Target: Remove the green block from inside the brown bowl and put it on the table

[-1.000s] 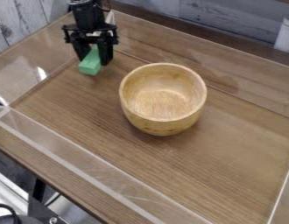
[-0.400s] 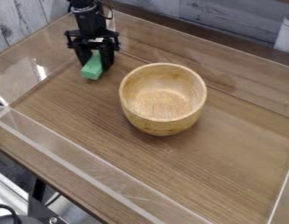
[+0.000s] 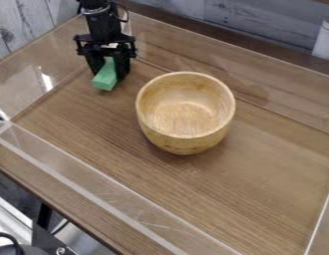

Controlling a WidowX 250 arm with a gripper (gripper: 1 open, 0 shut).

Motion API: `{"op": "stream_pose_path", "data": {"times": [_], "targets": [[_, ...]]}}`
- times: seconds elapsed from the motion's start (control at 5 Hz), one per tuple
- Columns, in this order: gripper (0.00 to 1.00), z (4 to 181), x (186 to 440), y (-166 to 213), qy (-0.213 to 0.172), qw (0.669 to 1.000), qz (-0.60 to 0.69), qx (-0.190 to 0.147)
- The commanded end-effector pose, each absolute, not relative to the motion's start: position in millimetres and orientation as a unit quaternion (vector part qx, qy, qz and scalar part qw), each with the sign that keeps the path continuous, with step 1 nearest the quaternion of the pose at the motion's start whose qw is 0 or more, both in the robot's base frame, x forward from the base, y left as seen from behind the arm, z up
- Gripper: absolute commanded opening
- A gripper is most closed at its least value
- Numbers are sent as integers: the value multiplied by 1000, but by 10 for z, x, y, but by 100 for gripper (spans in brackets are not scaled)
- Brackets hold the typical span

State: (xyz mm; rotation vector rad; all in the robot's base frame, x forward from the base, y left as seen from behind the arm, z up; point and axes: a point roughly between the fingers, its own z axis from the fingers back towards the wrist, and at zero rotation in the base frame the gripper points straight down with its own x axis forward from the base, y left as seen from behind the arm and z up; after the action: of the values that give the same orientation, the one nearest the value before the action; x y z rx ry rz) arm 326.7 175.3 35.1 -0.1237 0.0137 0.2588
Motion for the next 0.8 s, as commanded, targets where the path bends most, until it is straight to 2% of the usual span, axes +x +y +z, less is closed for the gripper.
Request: {"op": "stream_pose_path", "data": {"times": [0.0,0.6], "targets": [[0,570,3377,1755,-24,991,122,-50],[0,620,3397,1683,-27,991,117,-55]]}}
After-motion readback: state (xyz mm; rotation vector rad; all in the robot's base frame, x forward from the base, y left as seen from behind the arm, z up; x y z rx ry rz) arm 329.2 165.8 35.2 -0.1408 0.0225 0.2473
